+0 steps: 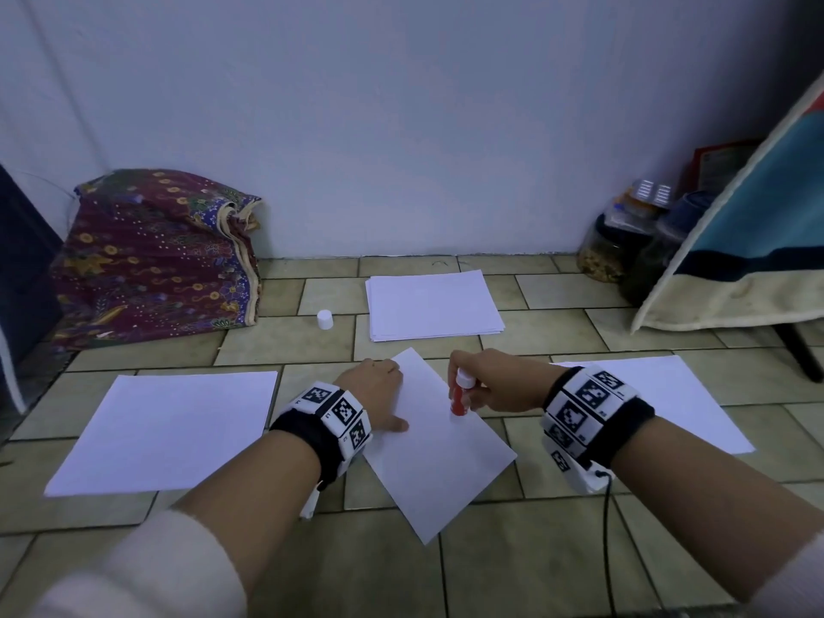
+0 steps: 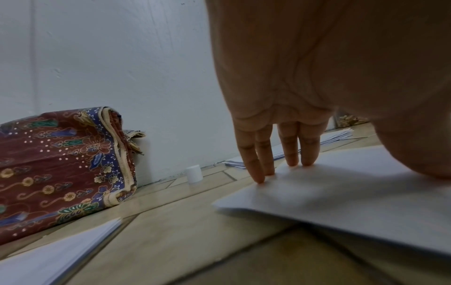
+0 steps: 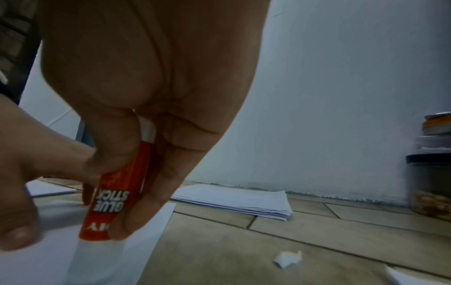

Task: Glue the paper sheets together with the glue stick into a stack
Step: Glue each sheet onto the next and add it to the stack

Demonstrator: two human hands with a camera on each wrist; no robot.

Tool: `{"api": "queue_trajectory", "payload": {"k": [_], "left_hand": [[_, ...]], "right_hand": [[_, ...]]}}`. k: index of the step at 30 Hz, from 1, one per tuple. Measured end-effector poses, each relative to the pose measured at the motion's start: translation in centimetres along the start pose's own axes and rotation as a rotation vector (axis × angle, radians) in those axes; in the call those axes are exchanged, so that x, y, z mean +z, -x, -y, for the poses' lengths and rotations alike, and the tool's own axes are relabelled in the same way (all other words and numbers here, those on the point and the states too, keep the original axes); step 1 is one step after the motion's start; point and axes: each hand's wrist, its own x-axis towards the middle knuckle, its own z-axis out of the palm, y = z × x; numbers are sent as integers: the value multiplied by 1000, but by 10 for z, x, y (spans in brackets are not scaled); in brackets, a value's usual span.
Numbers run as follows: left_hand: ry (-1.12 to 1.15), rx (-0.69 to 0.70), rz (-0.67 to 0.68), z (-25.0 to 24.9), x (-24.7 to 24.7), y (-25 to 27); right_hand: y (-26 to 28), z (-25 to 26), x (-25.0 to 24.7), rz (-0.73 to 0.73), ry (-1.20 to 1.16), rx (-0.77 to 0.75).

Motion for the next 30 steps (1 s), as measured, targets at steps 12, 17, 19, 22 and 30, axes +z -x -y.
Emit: {"api": "queue_trajectory", "payload": {"k": [12,17,19,22,30], "left_hand": [[-131,47,64,17,-1,11],[-47,76,36,26,1,16],[-12,76,25,27,3,20],[44,43,31,29,14,24],[166,-105,116,23,42,32]], "right_hand": [[30,-17,-5,195,17,58],[29,-21,-35,53,-395,176],[27,-21,-43,-110,-676,124],[16,-19,-44,-315,-1072,28],[-54,3,-7,-332,-1341,138]]}}
